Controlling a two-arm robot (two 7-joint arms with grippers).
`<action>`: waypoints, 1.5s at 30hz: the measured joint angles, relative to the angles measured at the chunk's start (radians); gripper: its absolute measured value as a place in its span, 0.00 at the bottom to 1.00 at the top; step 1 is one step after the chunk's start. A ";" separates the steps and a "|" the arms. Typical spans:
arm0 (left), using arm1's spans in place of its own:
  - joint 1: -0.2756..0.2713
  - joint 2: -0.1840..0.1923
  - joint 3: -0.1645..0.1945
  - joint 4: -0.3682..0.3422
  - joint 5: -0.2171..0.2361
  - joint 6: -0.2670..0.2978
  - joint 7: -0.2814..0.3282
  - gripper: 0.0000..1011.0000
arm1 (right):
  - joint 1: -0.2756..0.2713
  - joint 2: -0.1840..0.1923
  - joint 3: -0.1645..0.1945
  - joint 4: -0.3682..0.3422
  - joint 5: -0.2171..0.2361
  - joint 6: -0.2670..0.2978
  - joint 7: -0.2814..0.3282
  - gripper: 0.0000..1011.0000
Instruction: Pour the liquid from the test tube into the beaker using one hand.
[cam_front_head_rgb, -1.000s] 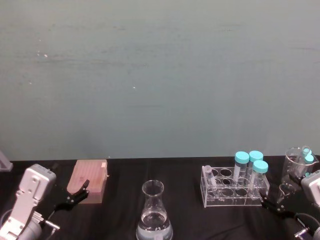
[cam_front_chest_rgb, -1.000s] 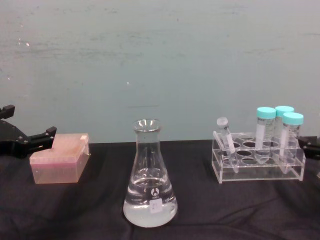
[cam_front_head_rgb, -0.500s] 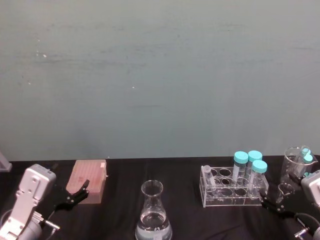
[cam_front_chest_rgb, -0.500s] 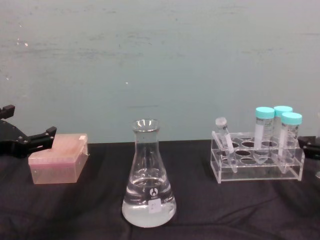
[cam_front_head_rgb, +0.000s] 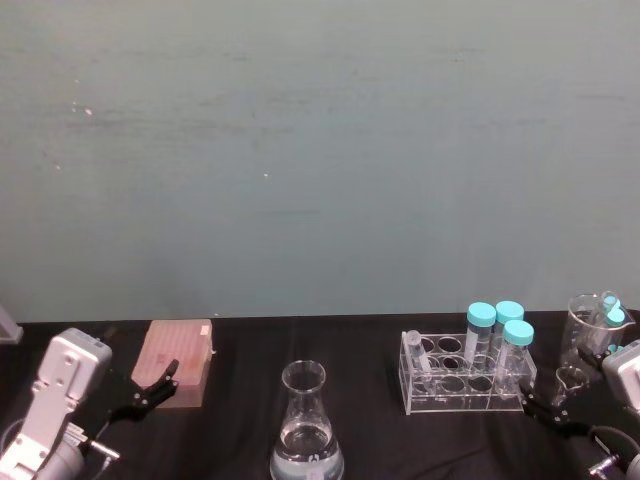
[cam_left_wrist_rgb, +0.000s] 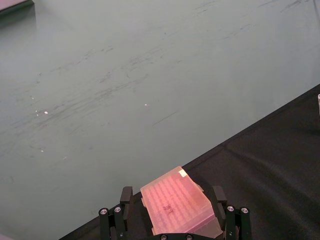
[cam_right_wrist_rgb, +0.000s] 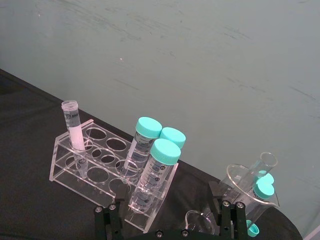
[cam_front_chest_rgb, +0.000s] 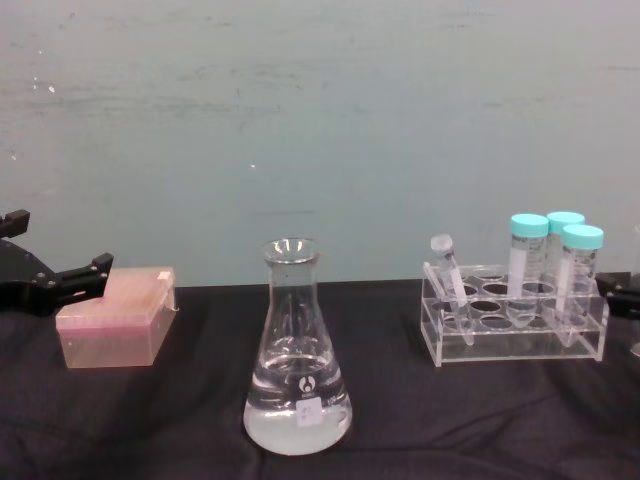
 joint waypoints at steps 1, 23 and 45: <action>0.000 0.000 0.000 0.000 0.000 0.000 0.000 0.99 | 0.000 0.000 0.000 0.000 0.000 0.000 0.000 0.99; 0.000 0.000 0.000 0.000 0.000 0.000 0.000 0.99 | 0.012 -0.020 0.010 0.003 0.008 -0.021 0.069 0.99; 0.000 0.000 0.000 0.000 0.000 0.000 0.000 0.99 | 0.173 -0.124 -0.048 0.086 -0.058 -0.062 0.279 0.99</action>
